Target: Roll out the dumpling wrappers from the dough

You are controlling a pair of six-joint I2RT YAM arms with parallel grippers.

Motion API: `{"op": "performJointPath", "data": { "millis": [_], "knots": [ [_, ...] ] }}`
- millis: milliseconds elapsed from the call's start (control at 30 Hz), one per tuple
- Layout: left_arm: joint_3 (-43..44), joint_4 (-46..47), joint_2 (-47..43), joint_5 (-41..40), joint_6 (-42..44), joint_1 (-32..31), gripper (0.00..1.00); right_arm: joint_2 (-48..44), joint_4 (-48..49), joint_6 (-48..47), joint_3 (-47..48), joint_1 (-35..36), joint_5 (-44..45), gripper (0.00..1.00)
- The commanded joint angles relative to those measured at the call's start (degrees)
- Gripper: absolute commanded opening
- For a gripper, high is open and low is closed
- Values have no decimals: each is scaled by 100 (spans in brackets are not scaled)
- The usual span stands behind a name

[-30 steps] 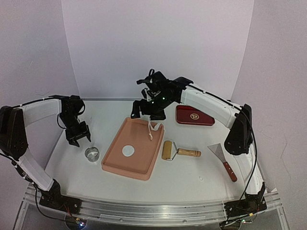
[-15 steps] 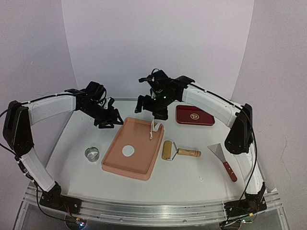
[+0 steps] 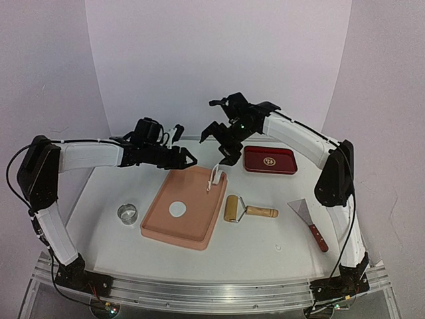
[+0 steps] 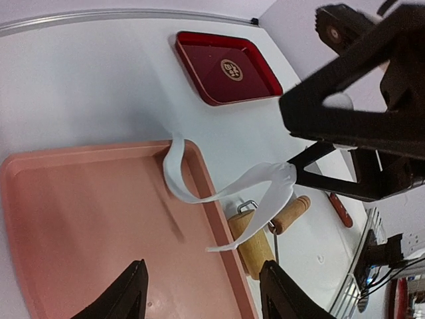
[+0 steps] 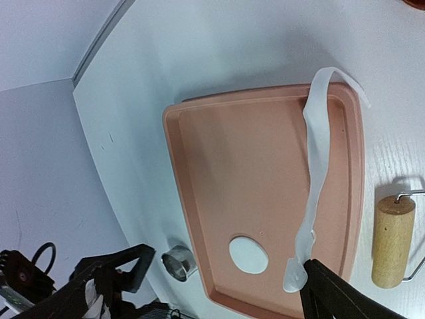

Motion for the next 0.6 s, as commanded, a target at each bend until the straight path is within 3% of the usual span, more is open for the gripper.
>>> {"op": "performJointPath", "data": {
  "millis": [0, 400, 567],
  "knots": [
    [571, 427, 462, 54, 703, -355, 58, -35, 229, 477, 189, -36, -232, 98],
    [1403, 300, 1254, 110, 863, -430, 34, -119, 317, 473, -58, -95, -346, 98],
    [1172, 333, 1073, 384, 785, -448, 38, -182, 324, 432, -128, -233, -243, 98]
  ]
}}
